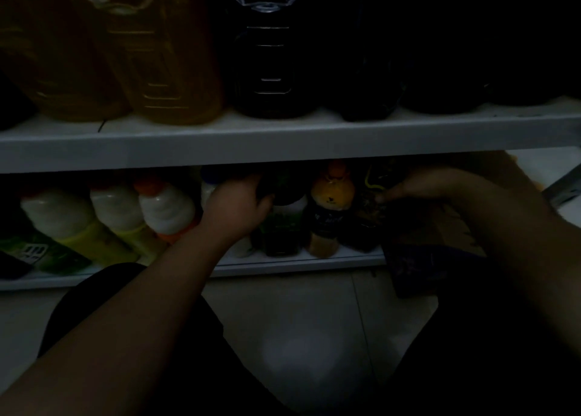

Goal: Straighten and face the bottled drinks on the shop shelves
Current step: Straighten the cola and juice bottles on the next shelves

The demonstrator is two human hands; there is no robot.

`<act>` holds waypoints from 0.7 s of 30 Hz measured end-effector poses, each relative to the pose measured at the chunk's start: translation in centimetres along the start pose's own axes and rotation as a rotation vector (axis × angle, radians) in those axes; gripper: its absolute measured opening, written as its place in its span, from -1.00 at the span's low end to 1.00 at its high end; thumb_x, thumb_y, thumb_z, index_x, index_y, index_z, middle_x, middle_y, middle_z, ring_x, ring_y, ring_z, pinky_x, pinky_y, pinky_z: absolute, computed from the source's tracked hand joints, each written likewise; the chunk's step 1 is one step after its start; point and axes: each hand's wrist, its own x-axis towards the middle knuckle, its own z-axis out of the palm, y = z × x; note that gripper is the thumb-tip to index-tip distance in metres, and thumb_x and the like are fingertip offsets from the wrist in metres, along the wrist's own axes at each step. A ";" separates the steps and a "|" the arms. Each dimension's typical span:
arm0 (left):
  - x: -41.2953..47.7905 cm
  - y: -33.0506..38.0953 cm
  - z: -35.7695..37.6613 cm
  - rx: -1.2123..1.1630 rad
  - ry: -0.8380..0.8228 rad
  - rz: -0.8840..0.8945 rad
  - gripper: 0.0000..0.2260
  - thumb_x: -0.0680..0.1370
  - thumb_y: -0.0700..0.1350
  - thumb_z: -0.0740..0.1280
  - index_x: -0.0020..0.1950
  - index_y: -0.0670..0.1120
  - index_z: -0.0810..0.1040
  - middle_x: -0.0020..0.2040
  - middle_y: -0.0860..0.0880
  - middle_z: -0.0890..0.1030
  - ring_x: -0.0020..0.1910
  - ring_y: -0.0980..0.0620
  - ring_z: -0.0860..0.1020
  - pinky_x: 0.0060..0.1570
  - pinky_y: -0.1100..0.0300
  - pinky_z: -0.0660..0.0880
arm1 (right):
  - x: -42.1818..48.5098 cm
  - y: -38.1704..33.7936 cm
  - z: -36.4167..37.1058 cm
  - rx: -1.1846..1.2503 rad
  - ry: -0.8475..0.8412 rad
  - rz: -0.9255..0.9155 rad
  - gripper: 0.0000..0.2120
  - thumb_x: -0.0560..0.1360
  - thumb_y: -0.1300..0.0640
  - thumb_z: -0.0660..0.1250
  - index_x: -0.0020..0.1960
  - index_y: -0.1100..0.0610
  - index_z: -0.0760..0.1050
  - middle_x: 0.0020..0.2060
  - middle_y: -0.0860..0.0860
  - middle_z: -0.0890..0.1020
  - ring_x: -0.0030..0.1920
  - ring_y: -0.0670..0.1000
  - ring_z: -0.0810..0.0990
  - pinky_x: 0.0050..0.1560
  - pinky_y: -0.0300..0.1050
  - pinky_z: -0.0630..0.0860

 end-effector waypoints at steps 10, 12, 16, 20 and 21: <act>-1.5 -0.5 -2.5 0.060 0.286 0.028 -0.79 0.40 -0.11 0.30 -0.12 -0.22 0.63 -0.38 -0.27 0.57 -0.43 -0.28 0.56 -0.40 0.01 0.50 | 0.3 2.0 0.2 -0.099 0.032 -0.069 -0.42 0.40 0.07 0.47 0.35 0.18 0.40 0.25 0.09 0.51 0.19 0.08 0.49 0.15 -0.20 0.34; -1.7 -0.8 -3.0 0.097 0.297 0.024 -0.81 0.39 -0.12 0.30 -0.18 -0.24 0.61 -0.40 -0.29 0.55 -0.45 -0.29 0.54 -0.42 0.02 0.48 | 0.4 2.1 0.0 -0.138 0.047 -0.070 -0.41 0.36 0.03 0.50 0.33 0.13 0.42 0.13 -0.02 0.53 0.02 -0.05 0.51 -0.02 -0.35 0.32; -1.8 -2.0 -3.7 0.098 0.357 -0.075 -0.77 0.40 -0.13 0.30 -0.36 -0.28 0.50 -0.45 -0.33 0.50 -0.45 -0.31 0.52 -0.41 0.02 0.42 | 0.5 2.2 -0.3 -0.201 0.078 -0.147 -0.30 0.27 -0.01 0.57 0.34 0.09 0.41 0.23 0.00 0.52 0.13 0.00 0.51 0.17 -0.27 0.36; -2.2 -2.9 -4.1 0.078 0.372 -0.141 -0.72 0.40 -0.10 0.27 -0.36 -0.32 0.50 -0.43 -0.34 0.50 -0.42 -0.31 0.52 -0.39 0.03 0.40 | 0.1 1.6 -0.4 -0.190 -0.022 -0.166 -0.43 0.36 0.09 0.51 0.32 0.13 0.42 0.25 0.03 0.52 0.14 -0.01 0.50 0.16 -0.27 0.31; -2.3 -3.1 -4.1 0.072 0.375 -0.148 -0.72 0.40 -0.10 0.27 -0.33 -0.33 0.52 -0.42 -0.33 0.52 -0.41 -0.31 0.53 -0.37 0.04 0.39 | -0.2 1.5 -0.4 -0.170 -0.051 -0.162 -0.48 0.39 0.13 0.49 0.31 0.14 0.43 0.21 0.00 0.53 0.05 -0.08 0.52 0.09 -0.36 0.32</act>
